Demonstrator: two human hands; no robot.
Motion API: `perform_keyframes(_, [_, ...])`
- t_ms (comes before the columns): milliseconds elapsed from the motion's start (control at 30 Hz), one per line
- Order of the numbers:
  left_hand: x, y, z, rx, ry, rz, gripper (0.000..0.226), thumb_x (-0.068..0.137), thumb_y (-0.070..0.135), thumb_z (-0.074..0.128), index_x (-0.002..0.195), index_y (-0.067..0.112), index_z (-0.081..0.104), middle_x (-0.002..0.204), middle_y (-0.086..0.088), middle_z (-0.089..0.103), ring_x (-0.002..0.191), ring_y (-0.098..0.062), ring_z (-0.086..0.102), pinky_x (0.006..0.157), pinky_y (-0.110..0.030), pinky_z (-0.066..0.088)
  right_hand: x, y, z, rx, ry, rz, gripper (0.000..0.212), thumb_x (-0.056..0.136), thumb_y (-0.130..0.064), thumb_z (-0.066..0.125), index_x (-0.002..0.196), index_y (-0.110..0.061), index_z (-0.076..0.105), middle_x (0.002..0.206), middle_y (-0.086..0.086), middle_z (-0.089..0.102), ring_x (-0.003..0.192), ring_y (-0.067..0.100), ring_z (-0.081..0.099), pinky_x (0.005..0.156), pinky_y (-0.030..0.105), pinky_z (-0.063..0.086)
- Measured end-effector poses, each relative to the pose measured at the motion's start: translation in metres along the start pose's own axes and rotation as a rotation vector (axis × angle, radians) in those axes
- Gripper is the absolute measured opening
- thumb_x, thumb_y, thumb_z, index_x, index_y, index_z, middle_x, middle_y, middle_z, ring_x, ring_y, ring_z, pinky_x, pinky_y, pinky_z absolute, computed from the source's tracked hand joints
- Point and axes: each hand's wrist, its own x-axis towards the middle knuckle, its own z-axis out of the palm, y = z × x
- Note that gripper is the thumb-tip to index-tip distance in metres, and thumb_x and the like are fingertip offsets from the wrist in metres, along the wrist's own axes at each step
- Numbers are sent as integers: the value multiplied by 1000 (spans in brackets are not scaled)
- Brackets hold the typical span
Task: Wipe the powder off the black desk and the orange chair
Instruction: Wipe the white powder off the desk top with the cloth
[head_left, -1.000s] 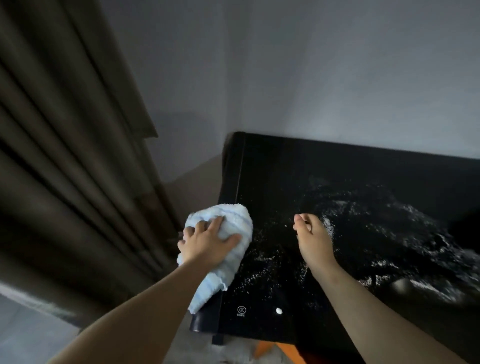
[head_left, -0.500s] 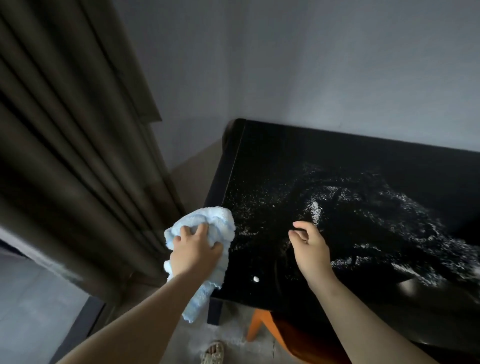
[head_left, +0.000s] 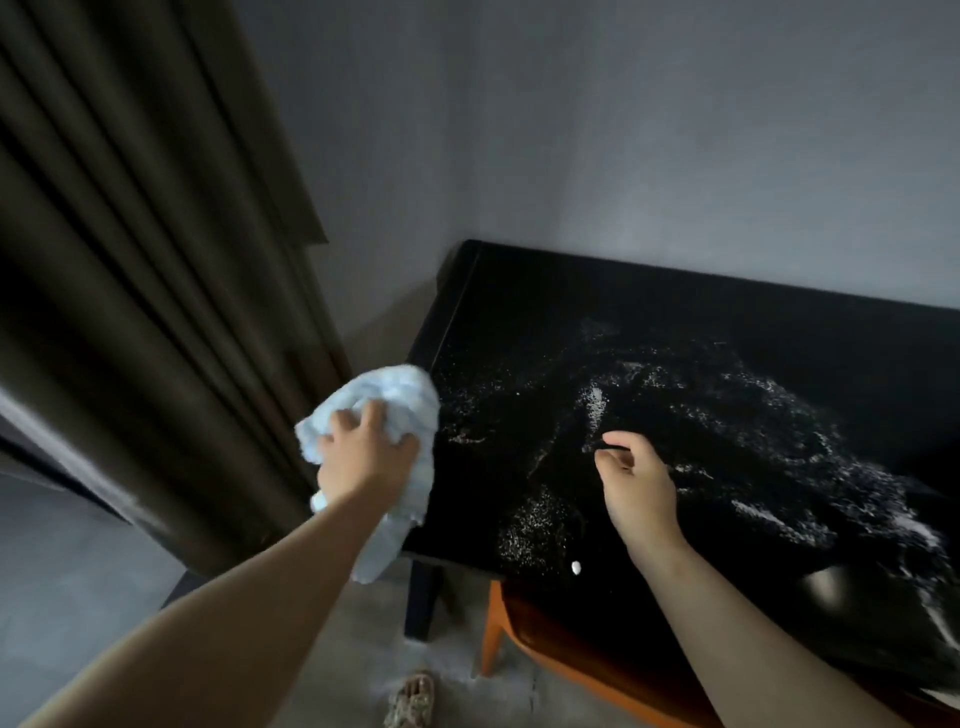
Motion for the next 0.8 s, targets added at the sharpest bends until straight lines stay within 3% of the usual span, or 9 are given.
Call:
perform_keyframes(67, [-8, -3, 11, 98, -72, -106, 49, 84, 50, 49, 128, 29, 41, 130, -8, 34, 119, -34, 39, 85, -46, 41, 0, 1, -3, 3, 4, 6, 20, 93, -22, 53, 111, -29, 58, 89, -19, 54, 69, -1, 53, 52, 10, 34])
perform_keyframes(133, [-23, 9, 28, 117, -73, -104, 48, 86, 51, 46, 127, 29, 40, 130, -7, 34, 115, -34, 40, 83, -45, 37, 1, 4, -5, -1, 4, 2, 21, 93, -22, 52, 112, -29, 58, 91, -19, 53, 69, -1, 53, 53, 12, 35])
perform_keyframes(233, [-37, 34, 48, 106, -139, 37, 54, 86, 48, 46, 135, 29, 33, 135, -9, 32, 117, -36, 40, 85, -42, 39, 3, 7, -6, -31, 9, -2, 22, 92, -22, 52, 112, -29, 58, 97, -15, 55, 70, -2, 53, 55, 10, 35])
perform_keyframes(367, [-44, 60, 55, -72, -385, 237, 59, 81, 47, 56, 135, 34, 37, 136, -2, 34, 118, -29, 45, 87, -38, 44, 7, 6, 0, -53, 23, -16, 24, 91, -19, 55, 113, -24, 61, 103, -5, 61, 84, 8, 54, 72, 21, 37])
perform_keyframes(467, [-26, 50, 36, -143, -180, 309, 57, 77, 48, 59, 130, 36, 41, 133, 2, 40, 113, -25, 48, 76, -31, 41, 15, 4, 6, -58, 4, -21, 24, 92, -20, 53, 114, -25, 60, 103, -8, 60, 76, 2, 54, 61, 13, 38])
perform_keyframes(567, [18, 28, 9, -157, 68, 136, 55, 79, 47, 59, 129, 33, 42, 136, -3, 38, 119, -31, 43, 76, -34, 36, 23, -1, 17, -51, -22, -5, 24, 93, -19, 52, 116, -25, 58, 97, -13, 56, 62, -1, 51, 43, 4, 38])
perform_keyframes(633, [47, 19, 1, -111, 40, 38, 56, 82, 47, 56, 133, 33, 38, 141, -5, 30, 125, -35, 34, 85, -43, 40, 29, -6, 26, -34, -44, 5, 26, 94, -18, 51, 118, -24, 57, 94, -16, 54, 59, 1, 50, 41, 2, 37])
perform_keyframes(700, [67, 16, 3, -35, -98, -28, 59, 84, 50, 52, 137, 35, 31, 145, -2, 22, 129, -37, 26, 96, -52, 39, 38, -11, 34, -28, -47, 16, 26, 94, -17, 51, 119, -23, 56, 94, -15, 53, 59, 2, 50, 40, 3, 37])
perform_keyframes(800, [68, 18, 25, 61, -152, -39, 62, 83, 54, 48, 140, 41, 27, 147, 2, 21, 130, -35, 23, 95, -50, 39, 52, -17, 45, -31, -6, 35, 23, 95, -18, 51, 116, -26, 57, 97, -15, 54, 63, 3, 52, 44, 8, 40])
